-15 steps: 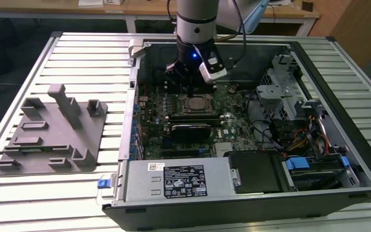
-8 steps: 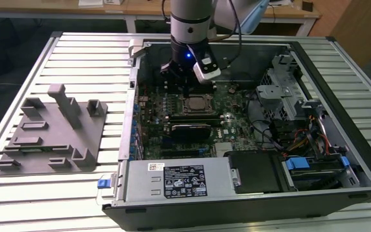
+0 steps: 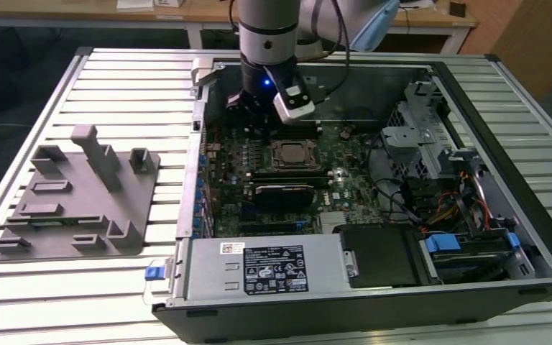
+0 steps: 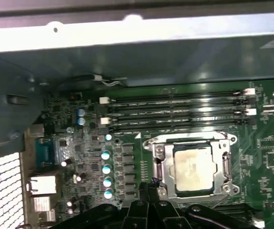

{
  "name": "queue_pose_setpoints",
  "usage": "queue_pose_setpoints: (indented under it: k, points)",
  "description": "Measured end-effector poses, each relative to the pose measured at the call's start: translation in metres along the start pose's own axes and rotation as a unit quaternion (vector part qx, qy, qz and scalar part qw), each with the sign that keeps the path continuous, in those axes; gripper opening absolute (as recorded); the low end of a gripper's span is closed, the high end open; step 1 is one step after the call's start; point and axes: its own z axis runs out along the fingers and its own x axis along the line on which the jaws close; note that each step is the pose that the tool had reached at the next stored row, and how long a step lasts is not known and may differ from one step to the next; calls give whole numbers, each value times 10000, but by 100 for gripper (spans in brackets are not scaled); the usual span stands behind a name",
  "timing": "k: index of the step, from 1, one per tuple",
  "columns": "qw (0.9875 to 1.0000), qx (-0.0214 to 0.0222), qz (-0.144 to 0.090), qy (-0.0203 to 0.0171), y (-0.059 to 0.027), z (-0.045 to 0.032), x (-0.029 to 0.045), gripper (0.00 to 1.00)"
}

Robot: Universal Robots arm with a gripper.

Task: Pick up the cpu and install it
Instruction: 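Install the first cpu locking lever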

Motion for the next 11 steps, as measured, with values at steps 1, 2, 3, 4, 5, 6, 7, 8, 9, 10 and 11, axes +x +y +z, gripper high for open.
queue_pose_setpoints:
  k: [1,2,3,4,5,6,7,8,9,10,11]
  points:
    - [10000,-22,0,2,-1,0,12,11]
    - [10000,-51,0,4,-2,-1,22,11]
    - [10000,-86,1,7,-3,-1,31,11]
    - [9999,-131,1,11,-3,-1,38,11]
    - [9998,-183,1,14,-4,0,45,11]
    - [9997,-227,2,18,-4,-1,51,11]
    - [9996,-271,3,22,-4,-1,57,11]
    - [9995,-316,3,25,-5,0,62,11]
    - [9994,-356,4,28,-5,-1,67,11]
    - [9992,-398,4,32,-6,-1,71,11]
    - [9990,-443,4,36,-6,-1,74,11]
